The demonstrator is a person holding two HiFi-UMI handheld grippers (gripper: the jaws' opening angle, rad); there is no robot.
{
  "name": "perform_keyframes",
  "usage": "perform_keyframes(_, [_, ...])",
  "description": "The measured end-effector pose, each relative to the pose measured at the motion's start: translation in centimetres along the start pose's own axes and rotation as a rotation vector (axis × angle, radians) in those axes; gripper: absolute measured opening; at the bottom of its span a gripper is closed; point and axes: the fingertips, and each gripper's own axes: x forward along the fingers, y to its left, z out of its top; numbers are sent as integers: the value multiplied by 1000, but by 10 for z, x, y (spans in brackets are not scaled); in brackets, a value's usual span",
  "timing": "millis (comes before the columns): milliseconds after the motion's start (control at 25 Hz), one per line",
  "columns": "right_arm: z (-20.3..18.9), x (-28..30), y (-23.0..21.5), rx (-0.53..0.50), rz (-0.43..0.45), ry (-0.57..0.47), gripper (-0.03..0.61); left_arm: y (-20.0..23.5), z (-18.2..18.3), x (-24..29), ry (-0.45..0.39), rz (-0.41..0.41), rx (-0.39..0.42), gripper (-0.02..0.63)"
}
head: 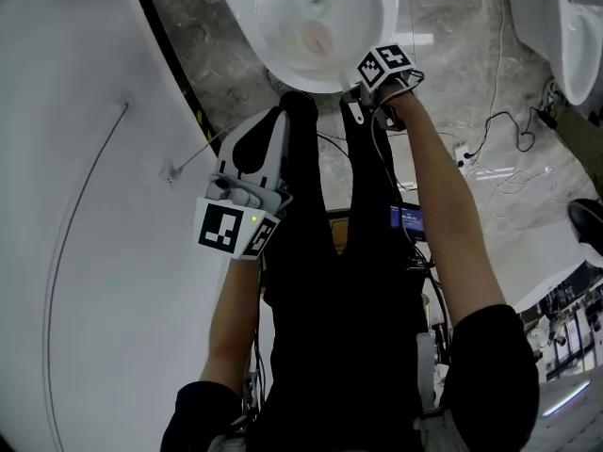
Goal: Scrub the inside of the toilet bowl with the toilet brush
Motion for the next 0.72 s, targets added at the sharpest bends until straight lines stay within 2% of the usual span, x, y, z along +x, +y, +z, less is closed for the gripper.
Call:
perform_keyframes(200, [-6,-47,26,13,103,-129,101,-16,21,1,-4,-27,17,9])
perform_keyframes(440, [-32,-111,87,-106,147,-235,101,-41,47,-22,-34,-33,35,9])
perform_keyframes(560, [-47,-152,107,-149,179,-280,101,-67,64,-23,-49,-30,25,9])
perform_keyframes(720, [-61,-213,129,-195,222,-354,101,-109,94,-20,-70,-40,58,9])
